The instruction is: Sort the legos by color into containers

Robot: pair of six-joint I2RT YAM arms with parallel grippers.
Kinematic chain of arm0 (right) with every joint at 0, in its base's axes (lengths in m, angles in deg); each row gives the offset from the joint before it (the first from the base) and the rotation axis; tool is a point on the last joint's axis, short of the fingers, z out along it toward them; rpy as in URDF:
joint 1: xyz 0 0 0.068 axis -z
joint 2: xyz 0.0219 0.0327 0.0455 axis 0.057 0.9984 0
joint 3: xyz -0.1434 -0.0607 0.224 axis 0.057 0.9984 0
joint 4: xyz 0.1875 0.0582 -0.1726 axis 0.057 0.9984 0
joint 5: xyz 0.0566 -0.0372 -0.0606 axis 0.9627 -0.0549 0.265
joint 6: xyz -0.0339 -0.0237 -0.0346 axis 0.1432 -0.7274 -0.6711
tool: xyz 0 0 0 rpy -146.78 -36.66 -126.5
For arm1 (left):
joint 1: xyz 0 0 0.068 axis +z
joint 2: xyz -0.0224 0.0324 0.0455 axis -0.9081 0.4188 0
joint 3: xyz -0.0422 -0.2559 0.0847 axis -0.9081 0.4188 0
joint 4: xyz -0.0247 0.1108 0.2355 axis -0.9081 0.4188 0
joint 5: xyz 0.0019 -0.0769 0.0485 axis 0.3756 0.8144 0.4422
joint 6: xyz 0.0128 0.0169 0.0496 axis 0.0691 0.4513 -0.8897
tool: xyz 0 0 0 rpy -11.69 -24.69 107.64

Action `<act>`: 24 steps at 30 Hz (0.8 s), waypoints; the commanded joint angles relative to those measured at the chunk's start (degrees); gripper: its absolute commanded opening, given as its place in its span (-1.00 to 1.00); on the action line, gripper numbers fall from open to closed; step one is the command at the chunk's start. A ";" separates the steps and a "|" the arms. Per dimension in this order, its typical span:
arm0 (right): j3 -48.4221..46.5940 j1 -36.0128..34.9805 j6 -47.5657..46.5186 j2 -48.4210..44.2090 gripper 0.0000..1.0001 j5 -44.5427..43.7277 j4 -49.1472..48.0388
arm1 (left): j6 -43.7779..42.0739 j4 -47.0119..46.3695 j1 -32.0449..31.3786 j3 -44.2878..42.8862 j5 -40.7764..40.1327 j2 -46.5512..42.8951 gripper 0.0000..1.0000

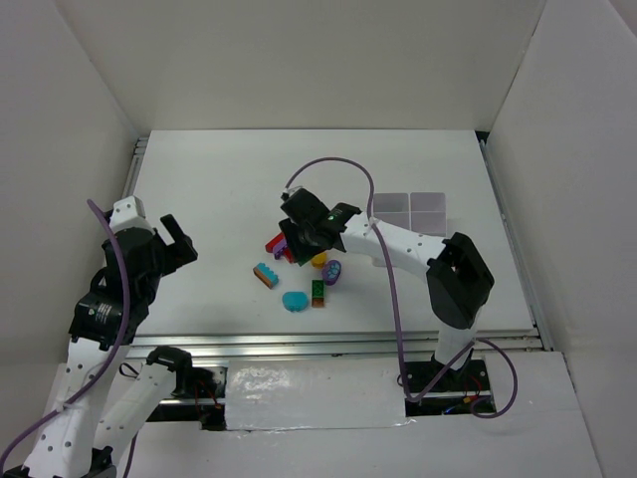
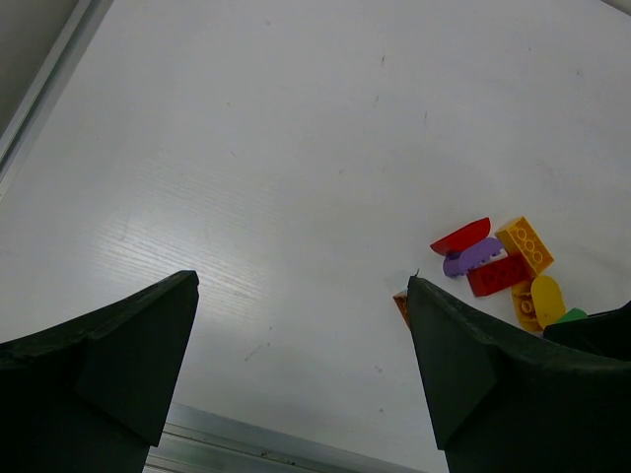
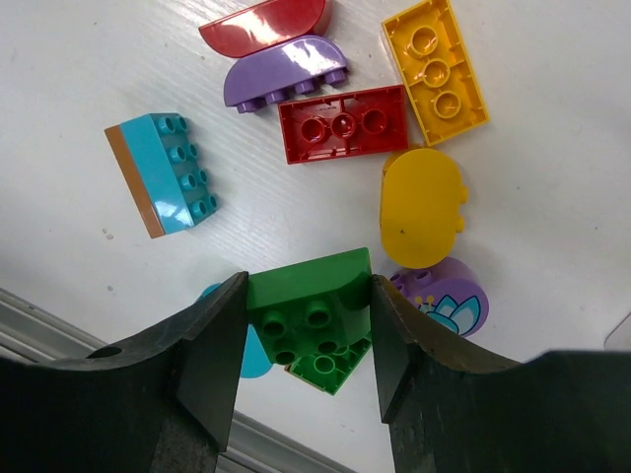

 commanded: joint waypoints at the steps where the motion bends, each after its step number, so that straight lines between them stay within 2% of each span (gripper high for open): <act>1: 0.63 -0.12 0.73 -1.68 -0.98 -0.30 -0.49 | -1.01 -2.25 0.19 -0.06 0.37 -0.56 0.99; 7: -0.51 0.58 0.73 -3.00 -0.99 -5.12 2.58 | -1.10 -2.16 0.19 -0.23 0.63 0.14 0.99; 13: -0.86 6.37 -1.02 -8.09 -0.99 -8.90 4.95 | -1.10 -2.34 0.19 -0.14 0.72 -0.04 0.99; 19: -2.09 15.77 -3.57 -13.54 -0.98 -9.70 5.40 | -1.18 -2.42 0.19 -0.23 0.98 0.31 0.99; 24: -4.20 23.15 -5.16 -13.29 -0.98 -13.12 5.49 | -1.27 -2.42 0.19 -0.23 1.16 0.49 0.99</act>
